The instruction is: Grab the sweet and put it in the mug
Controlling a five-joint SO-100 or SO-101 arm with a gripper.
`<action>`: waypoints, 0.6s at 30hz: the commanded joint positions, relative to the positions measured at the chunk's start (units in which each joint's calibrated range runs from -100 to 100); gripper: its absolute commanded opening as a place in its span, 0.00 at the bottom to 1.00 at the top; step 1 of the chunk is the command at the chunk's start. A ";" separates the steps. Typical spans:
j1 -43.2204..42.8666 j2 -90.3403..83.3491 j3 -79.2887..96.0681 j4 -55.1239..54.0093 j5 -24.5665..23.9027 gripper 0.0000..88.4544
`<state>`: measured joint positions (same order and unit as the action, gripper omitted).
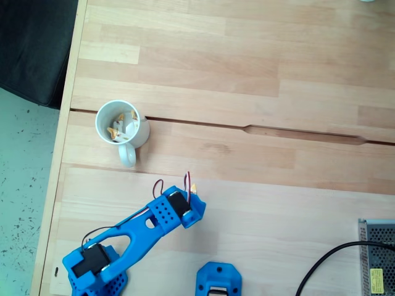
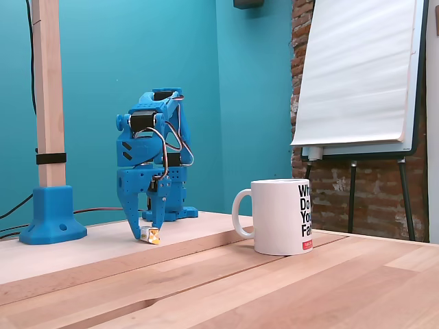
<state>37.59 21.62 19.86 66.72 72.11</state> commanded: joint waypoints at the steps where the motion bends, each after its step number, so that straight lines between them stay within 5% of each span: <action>1: -0.48 -3.54 -2.28 0.70 -0.10 0.00; 10: -5.13 -22.99 -3.98 11.42 -1.12 0.00; 18: -14.57 -27.73 -9.33 25.78 -13.77 0.00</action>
<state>27.33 -3.00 15.82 88.93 63.27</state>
